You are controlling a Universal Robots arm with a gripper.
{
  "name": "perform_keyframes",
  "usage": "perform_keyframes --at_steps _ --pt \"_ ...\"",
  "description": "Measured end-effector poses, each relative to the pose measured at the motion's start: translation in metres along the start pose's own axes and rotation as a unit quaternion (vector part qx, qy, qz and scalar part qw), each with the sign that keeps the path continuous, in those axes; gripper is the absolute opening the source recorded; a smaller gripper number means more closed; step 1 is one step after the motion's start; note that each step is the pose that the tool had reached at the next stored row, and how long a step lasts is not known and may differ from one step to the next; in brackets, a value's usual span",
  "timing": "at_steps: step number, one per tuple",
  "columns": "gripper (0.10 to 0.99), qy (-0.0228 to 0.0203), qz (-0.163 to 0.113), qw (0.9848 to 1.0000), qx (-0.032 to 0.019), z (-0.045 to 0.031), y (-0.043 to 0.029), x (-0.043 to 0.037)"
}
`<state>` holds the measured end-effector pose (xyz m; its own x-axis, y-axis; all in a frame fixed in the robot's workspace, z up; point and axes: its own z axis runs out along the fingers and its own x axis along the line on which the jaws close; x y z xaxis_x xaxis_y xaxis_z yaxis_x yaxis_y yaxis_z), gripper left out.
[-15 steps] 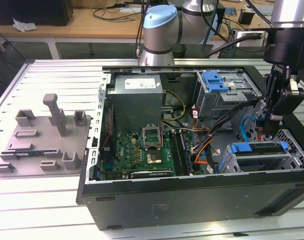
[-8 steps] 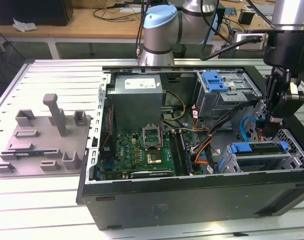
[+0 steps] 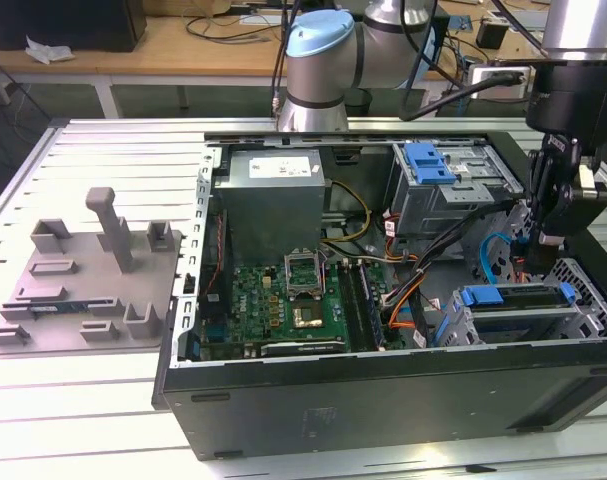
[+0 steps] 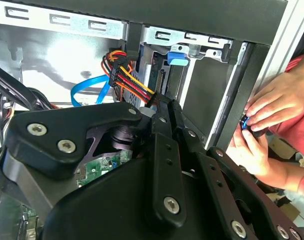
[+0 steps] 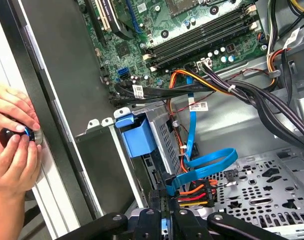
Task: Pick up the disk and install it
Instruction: 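Insert the first disk wire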
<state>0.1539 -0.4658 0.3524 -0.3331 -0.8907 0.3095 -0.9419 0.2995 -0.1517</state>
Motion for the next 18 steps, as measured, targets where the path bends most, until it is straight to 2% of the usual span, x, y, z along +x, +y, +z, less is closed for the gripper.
perform_keyframes --at_steps 5,8,12,15,18 --pt "0.165 -0.0062 -0.005 1.0000 -0.0020 0.0005 -0.0006 0.0015" --pt "0.165 -0.0091 -0.012 0.9999 -0.0006 0.0008 -0.0006 0.0015" --pt "0.165 -0.0136 -0.041 0.9990 0.0086 0.0006 -0.0007 0.0016" --pt "0.165 -0.0182 -0.070 0.9972 0.0179 0.0007 -0.0007 0.0016" --pt "0.165 -0.0189 -0.075 0.9968 0.0193 0.0009 -0.0007 0.0014"
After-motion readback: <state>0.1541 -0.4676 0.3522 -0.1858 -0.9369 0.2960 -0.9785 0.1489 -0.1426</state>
